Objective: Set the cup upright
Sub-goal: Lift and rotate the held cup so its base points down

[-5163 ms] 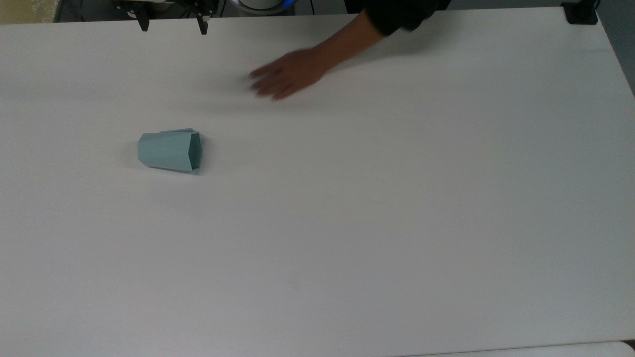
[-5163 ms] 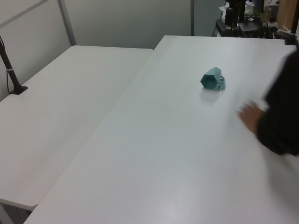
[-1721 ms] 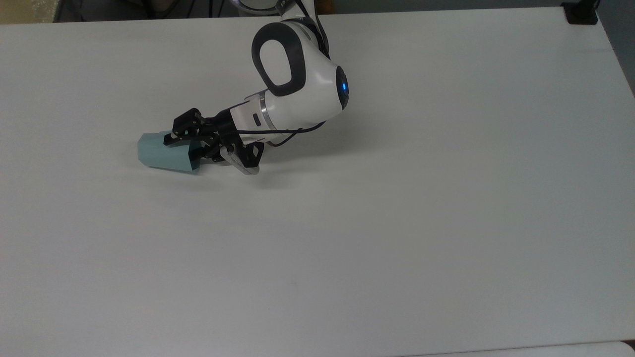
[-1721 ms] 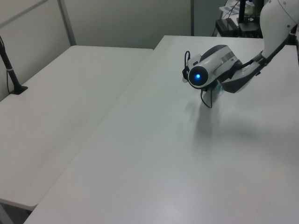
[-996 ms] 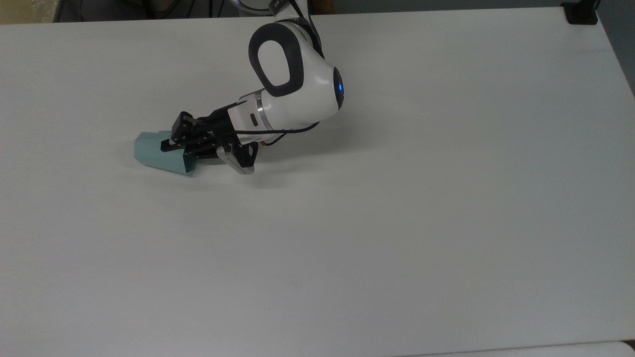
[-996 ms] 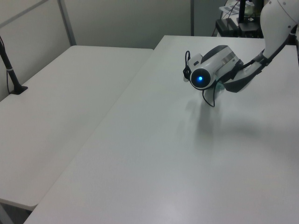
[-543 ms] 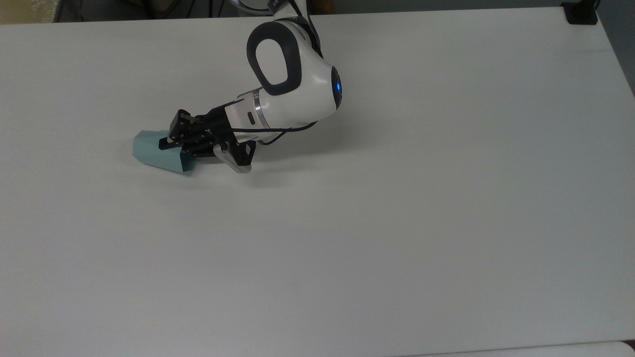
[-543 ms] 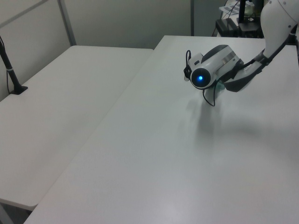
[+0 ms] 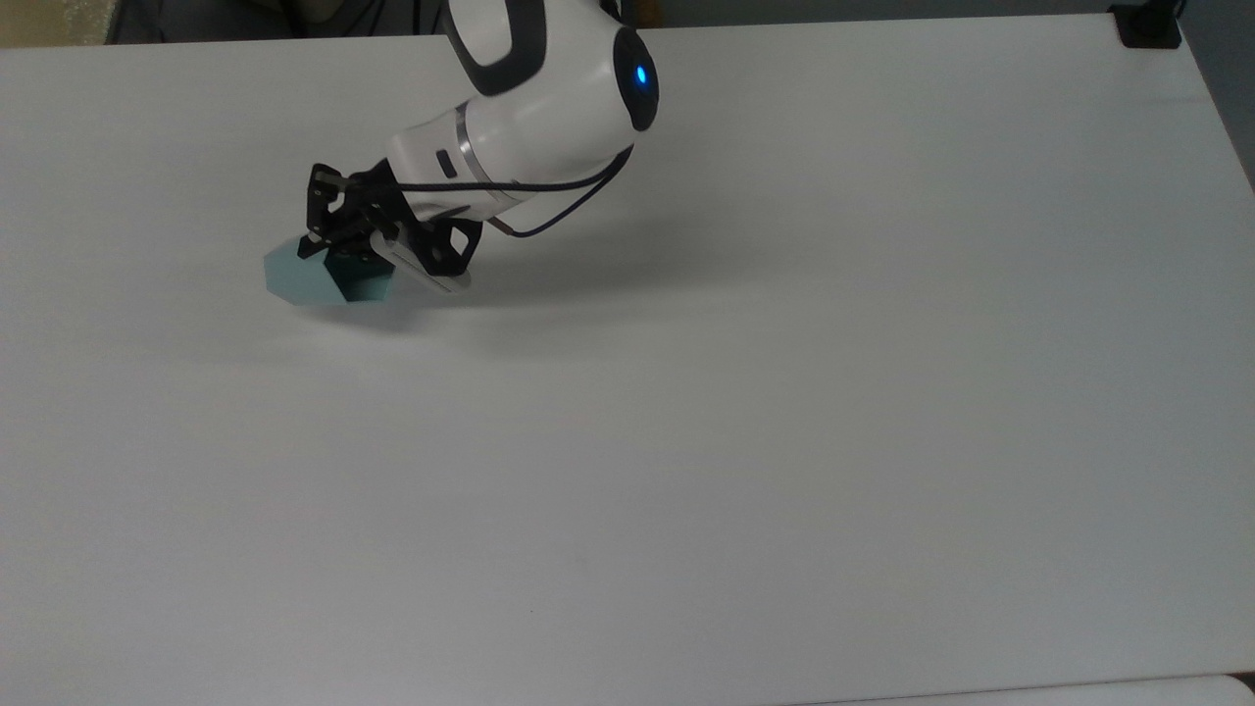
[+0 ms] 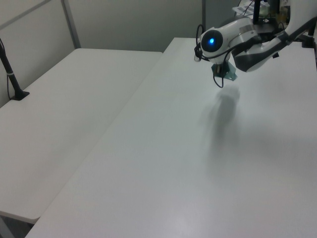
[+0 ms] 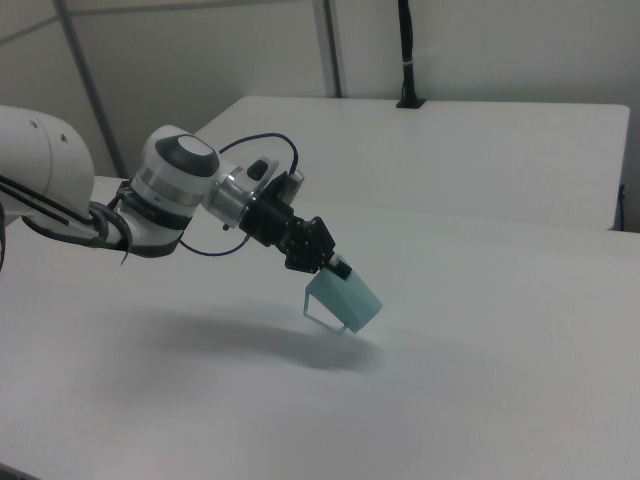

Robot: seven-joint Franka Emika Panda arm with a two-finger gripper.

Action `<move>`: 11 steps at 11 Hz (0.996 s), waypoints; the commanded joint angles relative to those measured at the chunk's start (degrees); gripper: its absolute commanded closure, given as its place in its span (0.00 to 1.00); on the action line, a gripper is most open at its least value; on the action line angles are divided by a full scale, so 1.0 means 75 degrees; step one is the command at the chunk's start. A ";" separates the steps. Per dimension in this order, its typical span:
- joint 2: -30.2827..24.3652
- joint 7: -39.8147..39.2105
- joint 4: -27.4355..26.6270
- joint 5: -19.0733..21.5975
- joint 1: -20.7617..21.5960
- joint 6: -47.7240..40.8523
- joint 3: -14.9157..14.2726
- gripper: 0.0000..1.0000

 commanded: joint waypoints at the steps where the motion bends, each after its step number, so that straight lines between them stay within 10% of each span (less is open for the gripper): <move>1: -0.0634 -0.0561 -0.0090 0.1080 -0.0187 0.0248 0.0052 1.00; 7: -0.2685 -0.2624 -0.1304 0.5637 -0.0573 0.1264 -0.0053 1.00; 11: -0.3260 -0.2533 -0.3003 0.7724 -0.0644 0.3617 -0.0392 1.00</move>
